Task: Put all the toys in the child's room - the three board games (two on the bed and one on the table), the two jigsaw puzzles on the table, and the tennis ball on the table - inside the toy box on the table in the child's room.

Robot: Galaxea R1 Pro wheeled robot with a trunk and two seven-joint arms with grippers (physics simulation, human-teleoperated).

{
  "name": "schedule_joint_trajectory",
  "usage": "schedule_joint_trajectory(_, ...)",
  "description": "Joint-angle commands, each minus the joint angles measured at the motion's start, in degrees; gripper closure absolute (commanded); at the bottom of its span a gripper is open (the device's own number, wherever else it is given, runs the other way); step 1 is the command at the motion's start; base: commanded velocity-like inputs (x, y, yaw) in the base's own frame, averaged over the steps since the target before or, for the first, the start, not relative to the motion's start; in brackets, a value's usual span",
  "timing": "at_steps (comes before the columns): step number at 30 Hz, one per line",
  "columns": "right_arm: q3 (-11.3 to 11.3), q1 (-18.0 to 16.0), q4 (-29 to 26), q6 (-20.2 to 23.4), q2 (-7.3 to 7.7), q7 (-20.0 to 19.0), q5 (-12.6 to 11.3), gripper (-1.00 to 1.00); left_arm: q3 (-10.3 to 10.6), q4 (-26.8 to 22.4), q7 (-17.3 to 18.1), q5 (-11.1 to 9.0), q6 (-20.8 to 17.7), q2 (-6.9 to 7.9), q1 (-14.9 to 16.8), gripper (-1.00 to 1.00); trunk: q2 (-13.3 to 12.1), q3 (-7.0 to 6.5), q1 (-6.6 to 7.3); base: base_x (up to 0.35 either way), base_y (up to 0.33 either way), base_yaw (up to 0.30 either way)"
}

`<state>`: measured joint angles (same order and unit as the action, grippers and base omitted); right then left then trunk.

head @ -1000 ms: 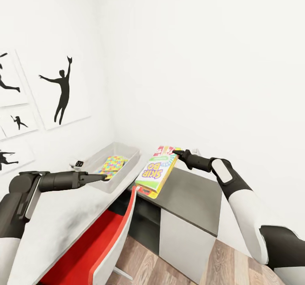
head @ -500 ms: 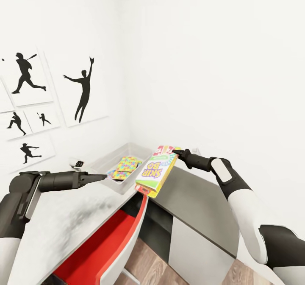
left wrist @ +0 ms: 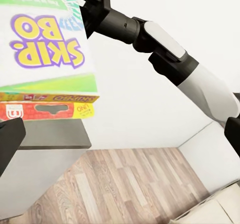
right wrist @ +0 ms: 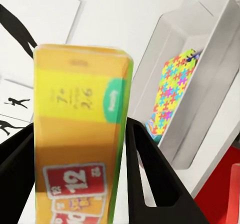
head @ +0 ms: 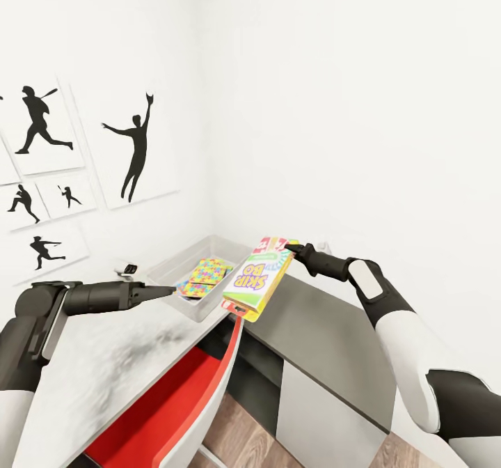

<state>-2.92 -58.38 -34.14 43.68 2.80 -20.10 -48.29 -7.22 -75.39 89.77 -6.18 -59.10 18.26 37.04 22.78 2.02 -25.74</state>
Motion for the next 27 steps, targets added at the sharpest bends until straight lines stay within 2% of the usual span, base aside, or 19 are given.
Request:
schedule_joint_trajectory(1, -0.24, -0.06, -0.01, 0.39, -0.01, -0.24, 0.13, 1.0, 0.01, 0.02, 0.23, 0.03, -0.6, 0.02, 0.05, -1.0, 0.14, 0.14, -0.04, 0.0, 0.0, 0.0)
schedule_joint_trajectory(17, -0.16, -0.06, -0.05, 0.27, -0.1, -0.07, 0.13, 1.0, 0.01, 0.22, 0.23, 0.03, -0.59, 0.02, 0.05, -1.0, 0.14, 0.14, -0.04, 0.001, 0.0, 0.003)
schedule_joint_trajectory(27, -0.16, -0.06, -0.05, 0.27, -0.16, 0.05, 0.2, 1.0, -0.32, 0.48, 0.23, 0.06, -0.5, 0.02, 0.05, -1.0, 0.14, 0.14, -0.04, 0.204, -0.038, 0.231)
